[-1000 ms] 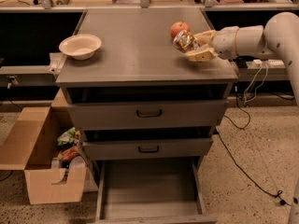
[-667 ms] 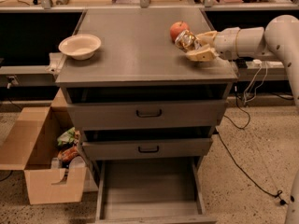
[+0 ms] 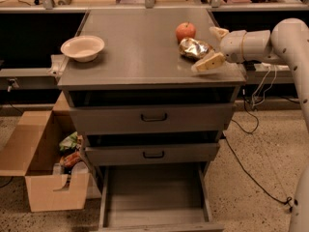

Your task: Pick orange can from bottom drawer and place on counter

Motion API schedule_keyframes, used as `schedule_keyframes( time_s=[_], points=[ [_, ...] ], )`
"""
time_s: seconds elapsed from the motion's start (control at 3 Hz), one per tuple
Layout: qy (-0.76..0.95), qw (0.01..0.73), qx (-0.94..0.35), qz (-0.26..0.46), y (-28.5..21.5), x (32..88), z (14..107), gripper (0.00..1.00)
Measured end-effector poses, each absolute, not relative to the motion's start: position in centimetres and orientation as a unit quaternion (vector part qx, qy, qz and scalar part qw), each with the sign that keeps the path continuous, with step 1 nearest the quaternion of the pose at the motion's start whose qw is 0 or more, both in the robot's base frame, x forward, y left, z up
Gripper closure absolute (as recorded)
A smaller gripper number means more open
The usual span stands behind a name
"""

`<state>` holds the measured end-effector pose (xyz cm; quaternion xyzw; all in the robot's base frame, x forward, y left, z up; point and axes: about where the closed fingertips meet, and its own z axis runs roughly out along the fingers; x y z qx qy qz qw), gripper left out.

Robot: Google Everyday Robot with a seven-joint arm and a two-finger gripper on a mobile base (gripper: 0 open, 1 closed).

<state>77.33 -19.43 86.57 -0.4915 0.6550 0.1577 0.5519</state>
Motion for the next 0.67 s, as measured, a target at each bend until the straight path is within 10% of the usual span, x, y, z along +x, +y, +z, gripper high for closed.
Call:
schedule_keyframes(
  time_s=[0.67],
  points=[
    [0.577, 0.622, -0.519, 0.103, -19.3, 75.2, 93.9, 0.0]
  ],
)
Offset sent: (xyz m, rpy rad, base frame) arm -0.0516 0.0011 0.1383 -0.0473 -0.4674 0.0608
